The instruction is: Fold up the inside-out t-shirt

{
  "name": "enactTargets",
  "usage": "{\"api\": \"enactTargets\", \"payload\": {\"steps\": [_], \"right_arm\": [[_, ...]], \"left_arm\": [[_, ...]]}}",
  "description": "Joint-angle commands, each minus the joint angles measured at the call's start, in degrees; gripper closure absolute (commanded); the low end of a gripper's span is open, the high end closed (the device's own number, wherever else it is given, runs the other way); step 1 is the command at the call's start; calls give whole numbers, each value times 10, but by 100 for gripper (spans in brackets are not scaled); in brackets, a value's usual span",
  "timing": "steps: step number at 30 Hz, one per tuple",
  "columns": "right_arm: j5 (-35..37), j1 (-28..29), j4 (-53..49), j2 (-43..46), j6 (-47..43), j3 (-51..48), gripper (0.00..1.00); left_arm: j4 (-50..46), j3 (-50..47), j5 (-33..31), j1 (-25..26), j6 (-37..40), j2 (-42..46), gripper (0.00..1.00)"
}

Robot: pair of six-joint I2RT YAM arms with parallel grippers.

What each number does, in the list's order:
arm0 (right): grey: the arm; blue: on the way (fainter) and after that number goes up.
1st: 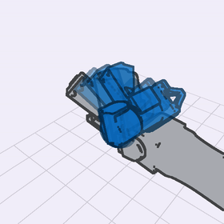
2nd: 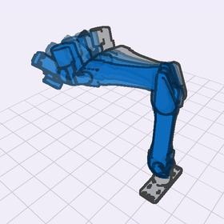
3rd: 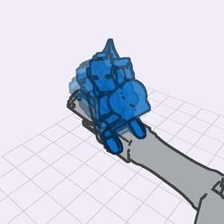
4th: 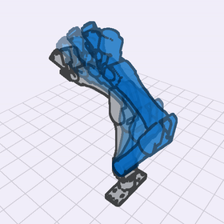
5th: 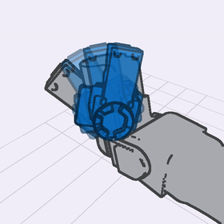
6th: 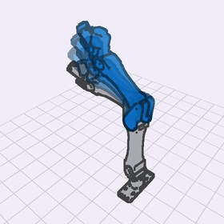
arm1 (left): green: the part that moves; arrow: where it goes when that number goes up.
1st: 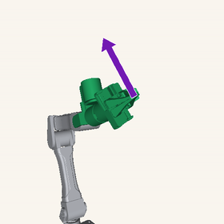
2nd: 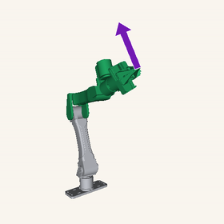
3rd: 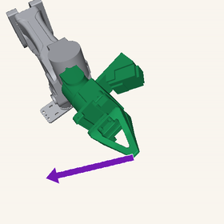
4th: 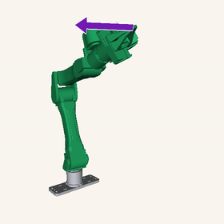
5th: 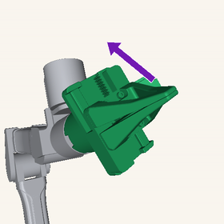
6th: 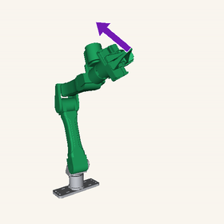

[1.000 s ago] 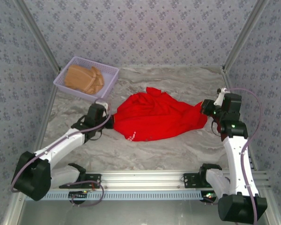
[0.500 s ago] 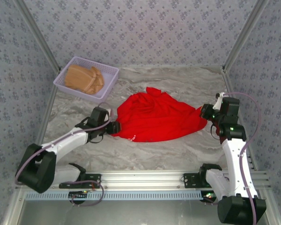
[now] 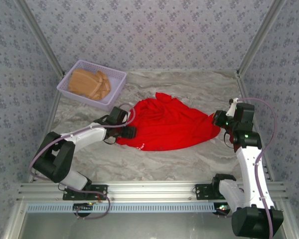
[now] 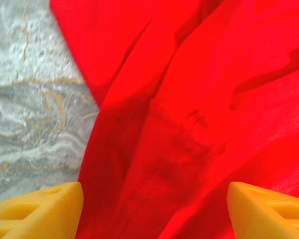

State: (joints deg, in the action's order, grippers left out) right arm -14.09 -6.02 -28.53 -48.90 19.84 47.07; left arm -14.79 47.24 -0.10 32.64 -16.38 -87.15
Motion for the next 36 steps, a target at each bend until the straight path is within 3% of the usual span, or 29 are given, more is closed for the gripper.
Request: {"api": "enactTargets", "payload": {"steps": [1, 12, 14, 17, 21, 27, 32, 36], "right_arm": [[-13, 0, 4, -2, -9, 1, 100], [-25, 0, -7, 1, -9, 6, 100], [-26, 0, -7, 1, -9, 6, 100], [-25, 0, -8, 1, -9, 7, 100], [-25, 0, -11, 0, -8, 10, 100], [-26, -1, -7, -2, -9, 7, 100], [-26, -1, -5, -3, -9, 7, 100], [-26, -1, -3, -4, -8, 7, 100]], "left_arm": [[-53, 45, -89, 15, 39, -36, 24], [-90, 129, -144, 43, 105, -115, 25], [-86, 134, -170, 44, 104, -119, 31], [-83, 140, -195, 40, 106, -119, 48], [-77, 144, -143, 24, 101, -110, 70], [-58, 133, -50, -6, 81, -94, 89], [-31, 113, 20, -35, 66, -74, 100], [-18, 104, 79, -62, 52, -61, 100]]}}
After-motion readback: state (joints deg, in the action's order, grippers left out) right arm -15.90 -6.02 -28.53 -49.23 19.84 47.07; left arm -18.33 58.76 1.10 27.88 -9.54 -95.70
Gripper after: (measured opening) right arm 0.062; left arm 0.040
